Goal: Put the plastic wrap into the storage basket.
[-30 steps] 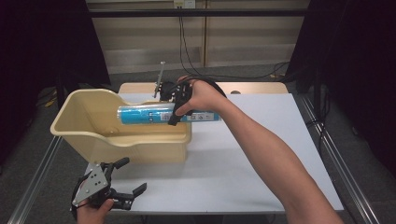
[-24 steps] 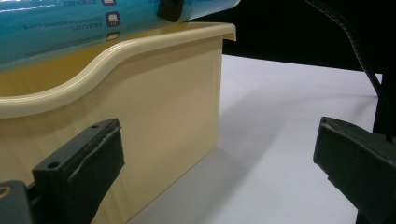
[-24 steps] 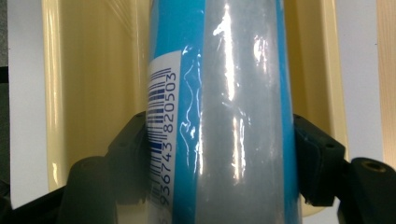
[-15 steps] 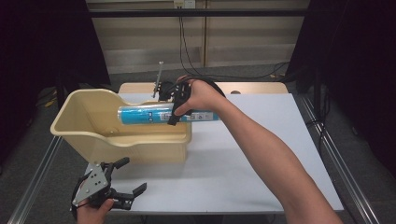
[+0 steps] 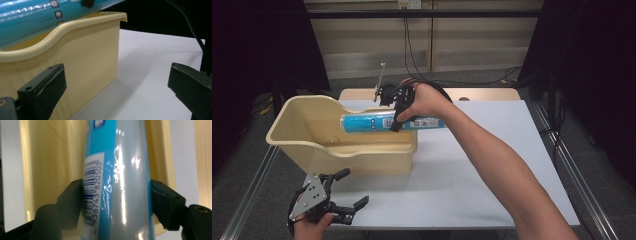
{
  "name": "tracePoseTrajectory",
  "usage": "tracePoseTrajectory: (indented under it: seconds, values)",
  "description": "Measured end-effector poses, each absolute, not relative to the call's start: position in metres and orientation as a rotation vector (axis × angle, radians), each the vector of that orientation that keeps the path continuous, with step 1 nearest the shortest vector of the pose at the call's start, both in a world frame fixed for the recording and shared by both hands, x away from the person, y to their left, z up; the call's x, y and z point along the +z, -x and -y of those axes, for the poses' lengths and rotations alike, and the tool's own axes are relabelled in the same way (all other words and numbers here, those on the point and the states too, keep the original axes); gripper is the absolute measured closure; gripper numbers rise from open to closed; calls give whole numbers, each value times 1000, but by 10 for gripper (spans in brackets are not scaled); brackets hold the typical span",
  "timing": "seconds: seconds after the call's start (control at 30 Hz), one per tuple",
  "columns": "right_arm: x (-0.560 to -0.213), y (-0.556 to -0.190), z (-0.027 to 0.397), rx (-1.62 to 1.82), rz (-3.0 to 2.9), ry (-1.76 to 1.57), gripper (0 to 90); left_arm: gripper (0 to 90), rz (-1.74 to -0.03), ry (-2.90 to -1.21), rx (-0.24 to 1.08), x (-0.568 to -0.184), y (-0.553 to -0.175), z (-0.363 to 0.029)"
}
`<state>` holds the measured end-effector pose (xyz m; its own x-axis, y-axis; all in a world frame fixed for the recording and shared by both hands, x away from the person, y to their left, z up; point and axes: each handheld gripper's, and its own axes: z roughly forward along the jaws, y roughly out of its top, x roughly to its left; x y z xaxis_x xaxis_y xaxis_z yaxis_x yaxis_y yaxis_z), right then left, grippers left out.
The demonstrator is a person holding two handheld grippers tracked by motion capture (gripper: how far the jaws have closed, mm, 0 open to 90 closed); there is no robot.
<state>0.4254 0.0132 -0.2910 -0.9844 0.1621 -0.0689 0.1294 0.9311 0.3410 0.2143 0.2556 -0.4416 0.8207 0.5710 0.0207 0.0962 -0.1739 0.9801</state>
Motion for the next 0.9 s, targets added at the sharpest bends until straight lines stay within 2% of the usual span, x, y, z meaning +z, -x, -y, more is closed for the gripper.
tracePoseTrajectory:
  seconds: [0.03,0.07,0.13,0.17,0.2,0.23,0.33,0.9]
  values:
    - [-287,-425,-13,555,-2980,-237,335,16,-522,-1716,458,-442,-214,-256]
    - [-280,-425,-12,607,-2969,-241,431,16,-525,-1714,460,-442,-214,-255]
    - [-270,-425,-12,685,-2953,-254,439,16,-523,-1716,457,-442,-214,-255]
    - [-252,-423,-13,831,-2921,-266,380,16,-526,-1719,456,-441,-213,-255]
    - [-252,-423,-13,831,-2921,-266,380,16,-526,-1719,456,-441,-213,-255]
    - [-240,-420,-16,771,-2908,-266,315,16,-528,-1715,455,-441,-213,-255]
    - [-238,-422,-9,768,-2918,-315,253,16,-528,-1713,460,-441,-211,-256]
    - [-244,-421,39,846,-2881,-471,131,16,-531,-1725,459,-441,-210,-254]
